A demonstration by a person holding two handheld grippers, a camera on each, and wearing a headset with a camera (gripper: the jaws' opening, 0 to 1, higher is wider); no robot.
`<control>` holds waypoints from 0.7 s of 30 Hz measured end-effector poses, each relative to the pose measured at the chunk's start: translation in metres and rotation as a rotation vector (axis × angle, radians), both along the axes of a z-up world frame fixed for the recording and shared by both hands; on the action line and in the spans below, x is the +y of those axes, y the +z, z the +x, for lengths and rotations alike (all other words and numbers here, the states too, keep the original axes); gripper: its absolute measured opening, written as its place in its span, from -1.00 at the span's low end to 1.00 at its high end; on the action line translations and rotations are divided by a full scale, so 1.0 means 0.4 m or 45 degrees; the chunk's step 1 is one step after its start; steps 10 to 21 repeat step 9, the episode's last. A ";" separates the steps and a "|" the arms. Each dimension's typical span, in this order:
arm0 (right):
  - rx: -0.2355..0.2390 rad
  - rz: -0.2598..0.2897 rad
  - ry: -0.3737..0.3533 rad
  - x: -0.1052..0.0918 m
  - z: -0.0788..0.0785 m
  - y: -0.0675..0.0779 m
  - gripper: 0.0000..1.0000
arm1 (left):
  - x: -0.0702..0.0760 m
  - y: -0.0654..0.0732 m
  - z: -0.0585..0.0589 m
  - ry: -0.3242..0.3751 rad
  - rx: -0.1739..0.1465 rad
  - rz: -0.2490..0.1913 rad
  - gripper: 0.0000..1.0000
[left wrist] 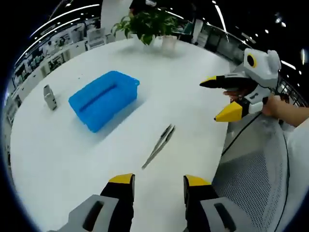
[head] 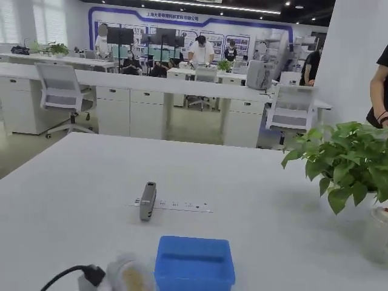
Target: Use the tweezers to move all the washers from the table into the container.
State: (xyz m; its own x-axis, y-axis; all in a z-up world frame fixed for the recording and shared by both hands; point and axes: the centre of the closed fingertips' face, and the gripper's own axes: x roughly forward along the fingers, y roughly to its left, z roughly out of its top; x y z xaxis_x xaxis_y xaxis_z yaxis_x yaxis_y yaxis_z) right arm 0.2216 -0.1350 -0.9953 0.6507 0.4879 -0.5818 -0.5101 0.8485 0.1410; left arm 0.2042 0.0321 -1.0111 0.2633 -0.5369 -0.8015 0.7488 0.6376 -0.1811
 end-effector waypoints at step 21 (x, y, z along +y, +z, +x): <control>-0.083 0.002 -0.094 -0.050 0.013 0.043 0.98 | 0.043 0.084 -0.005 0.206 -0.171 -0.138 -0.03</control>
